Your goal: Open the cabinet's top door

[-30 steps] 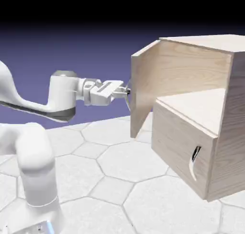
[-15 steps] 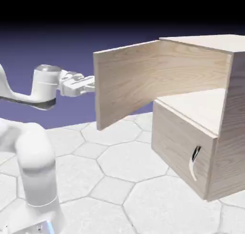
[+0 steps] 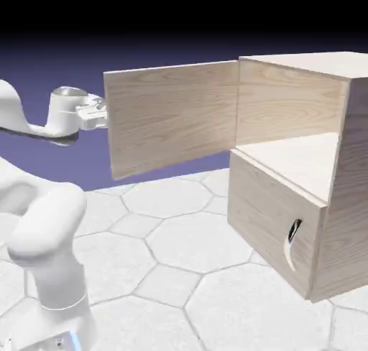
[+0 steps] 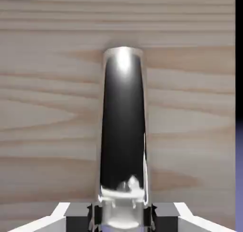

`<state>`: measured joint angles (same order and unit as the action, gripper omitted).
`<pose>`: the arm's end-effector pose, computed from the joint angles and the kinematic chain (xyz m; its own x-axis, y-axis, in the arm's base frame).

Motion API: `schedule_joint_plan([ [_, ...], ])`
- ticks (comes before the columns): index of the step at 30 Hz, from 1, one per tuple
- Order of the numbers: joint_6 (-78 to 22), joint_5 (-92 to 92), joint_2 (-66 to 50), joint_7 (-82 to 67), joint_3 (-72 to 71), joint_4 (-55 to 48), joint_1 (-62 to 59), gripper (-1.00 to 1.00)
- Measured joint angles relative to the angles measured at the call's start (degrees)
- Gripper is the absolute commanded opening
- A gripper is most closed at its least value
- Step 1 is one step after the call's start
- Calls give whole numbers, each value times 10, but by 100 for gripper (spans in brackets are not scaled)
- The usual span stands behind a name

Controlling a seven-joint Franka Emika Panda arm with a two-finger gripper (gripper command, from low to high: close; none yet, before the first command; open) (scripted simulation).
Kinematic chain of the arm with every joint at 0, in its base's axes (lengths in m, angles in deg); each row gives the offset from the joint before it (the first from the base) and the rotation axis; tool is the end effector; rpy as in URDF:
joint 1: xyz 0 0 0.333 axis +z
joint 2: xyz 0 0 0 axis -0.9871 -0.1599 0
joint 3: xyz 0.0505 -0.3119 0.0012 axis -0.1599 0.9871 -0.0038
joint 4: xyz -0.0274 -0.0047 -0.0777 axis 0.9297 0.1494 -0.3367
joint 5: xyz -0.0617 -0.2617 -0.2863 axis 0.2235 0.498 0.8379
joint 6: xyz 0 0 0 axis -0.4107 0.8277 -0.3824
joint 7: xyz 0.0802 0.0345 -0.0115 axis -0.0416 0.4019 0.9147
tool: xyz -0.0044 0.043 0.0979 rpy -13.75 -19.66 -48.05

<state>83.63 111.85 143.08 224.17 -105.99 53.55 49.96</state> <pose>0.2074 0.3890 0.4657 -0.6928 -0.1414 0.7071 -0.6928 -0.1417 -0.7071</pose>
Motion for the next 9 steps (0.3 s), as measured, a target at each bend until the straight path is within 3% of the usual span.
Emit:
schedule_joint_plan([
  [9, -120, -45, 59, -46, -79, -187, -159, -100],
])
